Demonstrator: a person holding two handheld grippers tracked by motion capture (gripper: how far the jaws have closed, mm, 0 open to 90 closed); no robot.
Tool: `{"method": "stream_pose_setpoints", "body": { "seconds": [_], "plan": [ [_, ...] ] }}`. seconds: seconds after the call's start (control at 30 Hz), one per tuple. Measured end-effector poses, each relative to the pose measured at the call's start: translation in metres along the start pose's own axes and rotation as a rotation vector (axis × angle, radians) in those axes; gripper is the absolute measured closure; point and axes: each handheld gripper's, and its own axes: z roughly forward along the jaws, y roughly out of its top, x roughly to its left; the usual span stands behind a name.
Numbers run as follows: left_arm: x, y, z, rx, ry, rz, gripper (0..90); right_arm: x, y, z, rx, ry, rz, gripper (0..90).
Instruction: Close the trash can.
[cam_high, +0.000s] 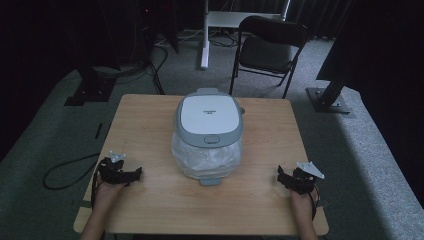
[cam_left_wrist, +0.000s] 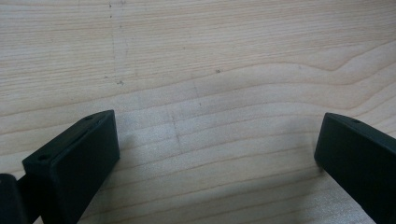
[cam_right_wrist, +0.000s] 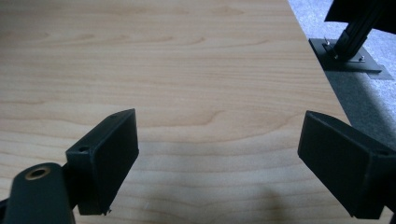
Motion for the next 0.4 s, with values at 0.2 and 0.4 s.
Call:
{"method": "stream_pose_setpoints", "body": {
  "seconds": [0.2,0.4],
  "plan": [
    [0.0000,0.0000,0.0000,0.000,0.000,0.000,0.7,-0.0014,-0.0001,-0.0005,-0.006,-0.001,0.013,11.8],
    [0.0000,-0.0001,-0.0001,0.001,0.001,0.000,0.7,-0.0010,0.0000,-0.0001,0.000,0.001,0.011,11.8]
  ]
}}
